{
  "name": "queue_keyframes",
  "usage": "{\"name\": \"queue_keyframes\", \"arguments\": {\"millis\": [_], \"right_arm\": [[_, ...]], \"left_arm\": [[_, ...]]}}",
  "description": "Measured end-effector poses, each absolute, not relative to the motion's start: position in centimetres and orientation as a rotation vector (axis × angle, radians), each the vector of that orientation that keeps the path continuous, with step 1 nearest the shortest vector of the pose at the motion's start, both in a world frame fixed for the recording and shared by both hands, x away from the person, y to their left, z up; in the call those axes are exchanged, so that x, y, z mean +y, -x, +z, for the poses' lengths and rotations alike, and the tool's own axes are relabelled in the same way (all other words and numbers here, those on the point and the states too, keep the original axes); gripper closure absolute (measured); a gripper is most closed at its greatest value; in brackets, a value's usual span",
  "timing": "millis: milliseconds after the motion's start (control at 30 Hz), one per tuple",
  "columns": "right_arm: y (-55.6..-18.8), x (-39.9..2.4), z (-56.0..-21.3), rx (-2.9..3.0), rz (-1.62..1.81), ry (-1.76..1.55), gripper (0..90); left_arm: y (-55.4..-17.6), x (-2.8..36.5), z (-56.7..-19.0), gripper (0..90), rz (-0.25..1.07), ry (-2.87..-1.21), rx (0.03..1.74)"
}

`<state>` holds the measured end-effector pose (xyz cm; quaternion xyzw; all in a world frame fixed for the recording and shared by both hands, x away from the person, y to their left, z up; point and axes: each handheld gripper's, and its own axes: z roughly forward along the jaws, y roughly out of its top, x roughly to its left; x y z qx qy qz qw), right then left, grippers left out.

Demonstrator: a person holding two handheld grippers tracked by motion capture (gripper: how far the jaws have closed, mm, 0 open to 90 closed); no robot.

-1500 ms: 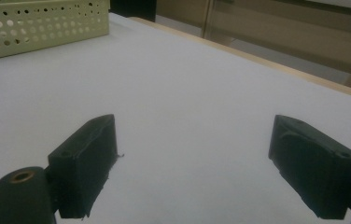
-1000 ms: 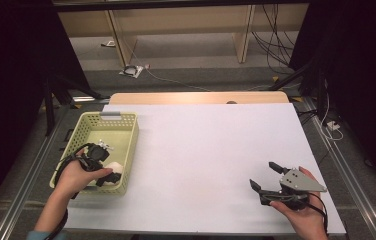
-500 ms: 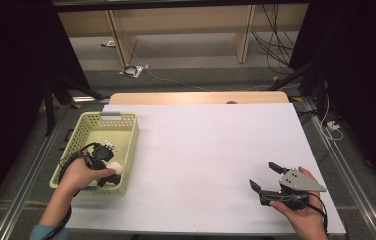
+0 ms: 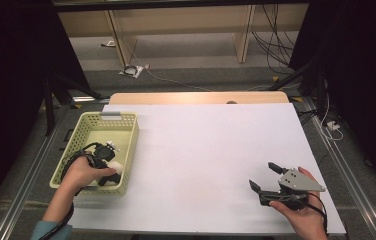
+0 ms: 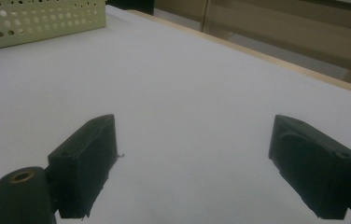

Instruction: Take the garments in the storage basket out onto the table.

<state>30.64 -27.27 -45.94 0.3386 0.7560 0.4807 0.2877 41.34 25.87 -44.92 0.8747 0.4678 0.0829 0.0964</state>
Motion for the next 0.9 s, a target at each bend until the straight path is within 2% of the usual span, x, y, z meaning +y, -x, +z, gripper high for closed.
{"name": "queue_keyframes", "arguments": {"millis": [367, 533, 900], "right_arm": [[-30.69, -27.23, -46.04, 2.029, 1.275, -0.909, 16.0], [-30.64, -27.28, -45.97, 2.036, 1.266, -0.910, 16.0], [-30.62, -27.23, -45.96, 2.040, 1.269, -0.907, 16.0]], "left_arm": [[-41.37, 26.01, -45.58, 30.4, 0.211, -2.617, 1.406], [-41.37, 25.91, -45.78, 34.1, 0.220, -2.626, 1.407], [-41.04, 25.86, -45.67, 48.1, 0.247, -2.614, 1.413]]}}
